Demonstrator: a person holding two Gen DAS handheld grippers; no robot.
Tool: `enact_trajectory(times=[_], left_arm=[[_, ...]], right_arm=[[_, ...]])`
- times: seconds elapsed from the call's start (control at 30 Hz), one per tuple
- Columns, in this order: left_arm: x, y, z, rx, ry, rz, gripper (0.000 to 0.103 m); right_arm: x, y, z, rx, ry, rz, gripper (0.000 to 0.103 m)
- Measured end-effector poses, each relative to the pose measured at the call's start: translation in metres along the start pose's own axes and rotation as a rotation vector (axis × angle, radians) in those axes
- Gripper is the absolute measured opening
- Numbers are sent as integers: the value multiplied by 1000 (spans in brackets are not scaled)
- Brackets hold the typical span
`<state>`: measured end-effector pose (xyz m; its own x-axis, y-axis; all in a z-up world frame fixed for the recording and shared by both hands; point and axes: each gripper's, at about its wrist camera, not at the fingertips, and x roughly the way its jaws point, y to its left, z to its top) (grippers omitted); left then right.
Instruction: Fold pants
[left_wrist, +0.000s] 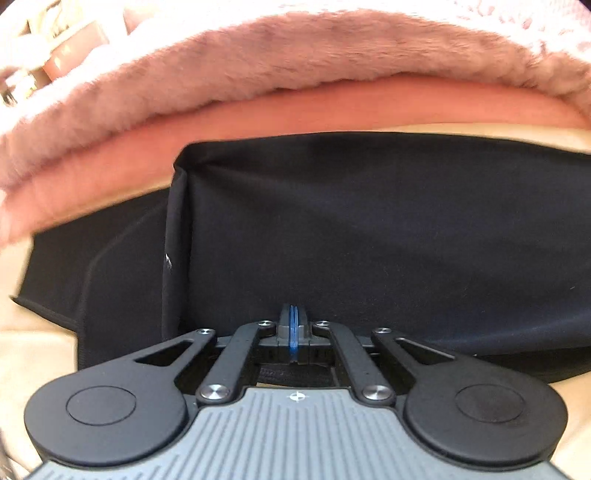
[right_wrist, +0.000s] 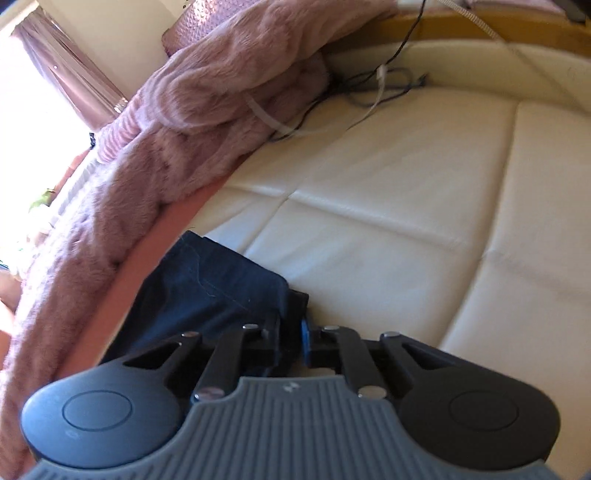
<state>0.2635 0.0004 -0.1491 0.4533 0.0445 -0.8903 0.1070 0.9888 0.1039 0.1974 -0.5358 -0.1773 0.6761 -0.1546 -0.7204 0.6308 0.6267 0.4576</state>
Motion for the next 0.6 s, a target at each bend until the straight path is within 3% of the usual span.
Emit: enact_trajectory(times=[0.13,0.23,0.33,0.43,0.6], left_arm=[[-14,-29,-15,13,-2,-114,0],[-20,-41,-23,55,-38,-92,0],[-36,-41,-28,103,-88,-78,9],[-62,-26,-37,118,-164,-61,18],[-98,13,-69,87,-215,-17,38]], right_arm=[[-10,-18,29,-95,-32,-110,5],[-10,-27,52,-119,-6,-146,7],[-13,-19,61,-163,23,-141,19],[-35,2,54,-279,-23,-162,40],[-76,48,19,-437,-51,-51,40]])
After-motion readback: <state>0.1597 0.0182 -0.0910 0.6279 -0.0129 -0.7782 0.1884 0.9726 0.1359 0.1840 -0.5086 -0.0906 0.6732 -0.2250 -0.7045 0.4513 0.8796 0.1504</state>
